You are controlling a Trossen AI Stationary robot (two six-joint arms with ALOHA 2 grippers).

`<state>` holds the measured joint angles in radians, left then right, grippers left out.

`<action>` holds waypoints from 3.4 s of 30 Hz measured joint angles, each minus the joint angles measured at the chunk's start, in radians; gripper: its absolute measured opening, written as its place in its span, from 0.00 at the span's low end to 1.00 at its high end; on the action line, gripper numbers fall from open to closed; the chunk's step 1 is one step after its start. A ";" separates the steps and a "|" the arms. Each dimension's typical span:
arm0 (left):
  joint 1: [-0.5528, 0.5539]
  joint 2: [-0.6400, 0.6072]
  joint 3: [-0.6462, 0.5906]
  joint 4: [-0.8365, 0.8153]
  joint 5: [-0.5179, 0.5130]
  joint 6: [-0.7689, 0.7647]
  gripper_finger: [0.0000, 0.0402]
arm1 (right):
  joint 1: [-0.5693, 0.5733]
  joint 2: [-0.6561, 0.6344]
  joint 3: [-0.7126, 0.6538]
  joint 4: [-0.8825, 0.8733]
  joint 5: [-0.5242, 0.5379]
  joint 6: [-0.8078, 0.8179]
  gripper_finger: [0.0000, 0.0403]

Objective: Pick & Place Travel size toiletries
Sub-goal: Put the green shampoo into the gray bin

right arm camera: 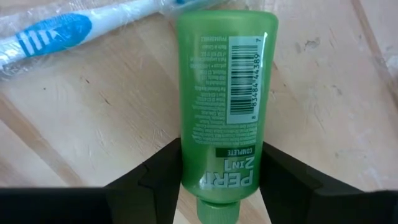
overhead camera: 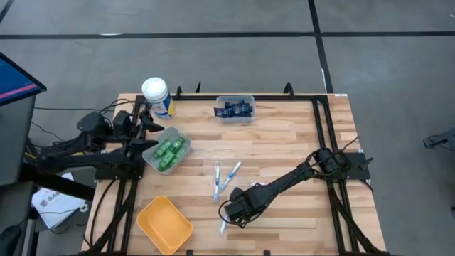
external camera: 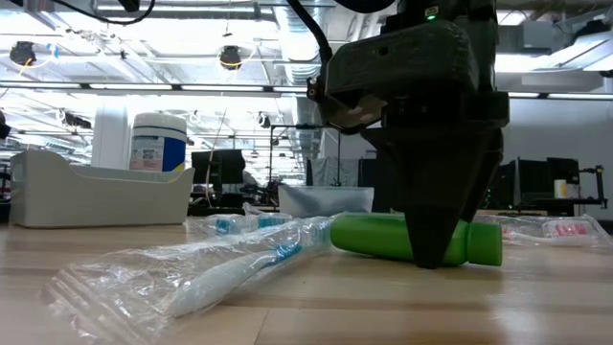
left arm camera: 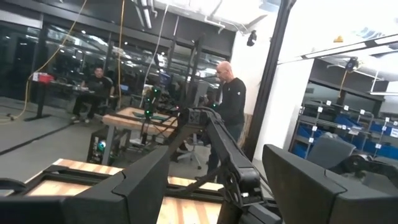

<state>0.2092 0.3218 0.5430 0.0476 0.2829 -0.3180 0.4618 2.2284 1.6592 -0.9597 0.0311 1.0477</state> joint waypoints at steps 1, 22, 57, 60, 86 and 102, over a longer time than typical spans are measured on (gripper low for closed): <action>0.000 -0.006 0.000 -0.009 0.000 0.000 0.63 | 0.000 0.000 0.000 0.000 0.000 0.003 0.45; 0.000 -0.068 0.000 -0.077 -0.006 0.000 0.63 | -0.006 0.000 -0.001 0.015 -0.002 0.018 0.48; 0.000 -0.186 0.000 -0.093 -0.084 0.026 0.63 | -0.021 0.000 -0.001 0.023 0.014 -0.027 0.49; 0.000 -0.238 0.000 -0.119 -0.101 0.026 0.63 | -0.026 0.000 -0.001 0.023 0.012 -0.036 0.47; 0.000 -0.322 -0.354 0.031 -0.155 -0.067 0.63 | -0.047 0.000 -0.001 0.023 -0.014 -0.081 0.44; 0.000 -0.322 -0.517 0.196 -0.169 -0.132 0.63 | -0.043 0.000 0.000 0.021 -0.030 -0.071 0.43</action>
<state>0.2092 -0.0002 0.0259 0.2431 0.1143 -0.4499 0.4187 2.2280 1.6592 -0.9386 0.0015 0.9762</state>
